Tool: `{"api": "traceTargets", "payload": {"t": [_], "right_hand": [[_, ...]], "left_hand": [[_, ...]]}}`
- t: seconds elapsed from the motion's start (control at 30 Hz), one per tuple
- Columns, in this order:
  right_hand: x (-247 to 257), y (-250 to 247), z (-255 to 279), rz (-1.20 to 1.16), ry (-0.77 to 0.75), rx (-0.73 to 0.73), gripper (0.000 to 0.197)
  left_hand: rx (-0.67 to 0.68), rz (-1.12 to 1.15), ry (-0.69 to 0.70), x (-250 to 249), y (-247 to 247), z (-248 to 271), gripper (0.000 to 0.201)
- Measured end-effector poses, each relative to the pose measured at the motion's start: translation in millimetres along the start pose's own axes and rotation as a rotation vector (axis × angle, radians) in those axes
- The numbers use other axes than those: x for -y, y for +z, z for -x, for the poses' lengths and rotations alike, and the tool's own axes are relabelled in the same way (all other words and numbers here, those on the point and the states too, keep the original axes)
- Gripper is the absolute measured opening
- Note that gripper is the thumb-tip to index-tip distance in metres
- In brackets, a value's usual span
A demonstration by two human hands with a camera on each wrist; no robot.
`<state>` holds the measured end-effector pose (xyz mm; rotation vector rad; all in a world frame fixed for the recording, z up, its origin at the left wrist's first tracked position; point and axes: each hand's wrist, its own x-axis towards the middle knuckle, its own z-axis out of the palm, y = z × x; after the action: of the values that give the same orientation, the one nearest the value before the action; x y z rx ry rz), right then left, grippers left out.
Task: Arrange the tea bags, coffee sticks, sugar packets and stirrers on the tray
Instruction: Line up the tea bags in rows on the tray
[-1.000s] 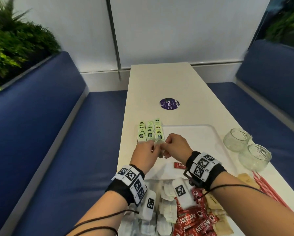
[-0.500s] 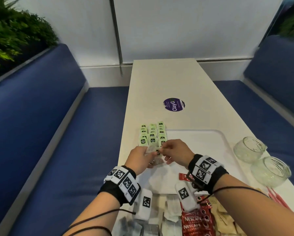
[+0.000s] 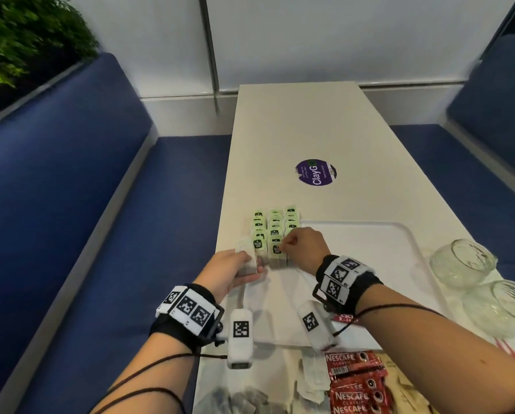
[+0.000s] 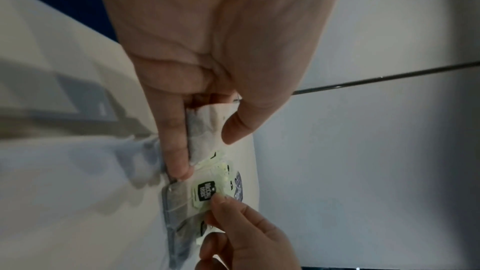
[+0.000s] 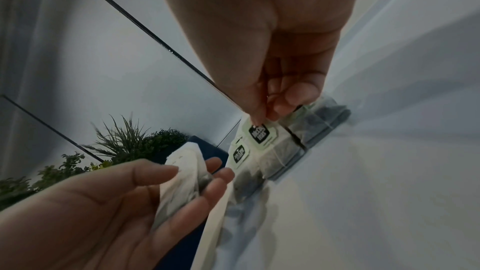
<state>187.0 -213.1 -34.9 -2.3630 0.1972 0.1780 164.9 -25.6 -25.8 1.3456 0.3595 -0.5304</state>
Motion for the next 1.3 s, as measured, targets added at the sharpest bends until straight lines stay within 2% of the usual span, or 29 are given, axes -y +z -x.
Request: {"api": "traceTargets", "payload": {"t": [0.07,0.2,0.3,0.47,0.57,0.63,0.7,0.83,1.0,1.13,1.23,1.3], "right_hand": [[-0.2,-0.8,3.1,-0.070,0.001,-0.034,0.011],[3.6,-2.9,15.4,-0.293,-0.085,-0.041,0.019],[7.1,-2.7,26.8,-0.350,-0.137,0.011,0.019],[6.9,-10.1,36.8,-0.390,-0.166,-0.007,0.009],[6.7,-19.3,43.4,-0.461,-0.136,-0.044,0.012],[5.1,-23.0,44.9,-0.414,-0.123,-0.114,0.015],[5.7,-23.3,47.0,-0.380,-0.108,-0.141,0.017],[15.3,-16.4,56.7,-0.367,-0.128,-0.083,0.017],[15.7,-15.0,61.5,-0.412,-0.150,-0.004,0.014],[6.2,-17.3,50.5,-0.257,-0.202,-0.088,0.010],[3.0,-14.7,41.7,-0.176,-0.201,0.034,0.005],[2.6,-10.7,35.8,-0.091,-0.176,0.118,0.010]], "left_hand": [[0.020,0.041,0.006,2.2,2.0,-0.1,0.022],[0.039,-0.070,0.101,7.5,9.0,4.5,0.024],[0.034,-0.146,0.130,9.2,16.6,9.3,0.021],[0.037,-0.213,0.162,9.6,26.3,22.0,0.018],[-0.089,-0.348,0.221,9.7,24.7,25.2,0.024],[-0.240,-0.483,0.314,9.3,23.3,23.3,0.034],[-0.319,-0.571,0.407,8.9,26.4,23.1,0.044],[-0.173,-0.626,0.482,10.3,45.3,31.3,0.041],[-0.186,-0.495,0.436,10.2,41.8,26.4,0.019],[-0.152,-0.454,0.343,12.1,27.9,22.2,0.014],[-0.026,-0.408,0.260,16.4,19.2,24.3,0.011],[-0.017,-0.387,0.230,15.7,11.3,24.0,0.017]]}}
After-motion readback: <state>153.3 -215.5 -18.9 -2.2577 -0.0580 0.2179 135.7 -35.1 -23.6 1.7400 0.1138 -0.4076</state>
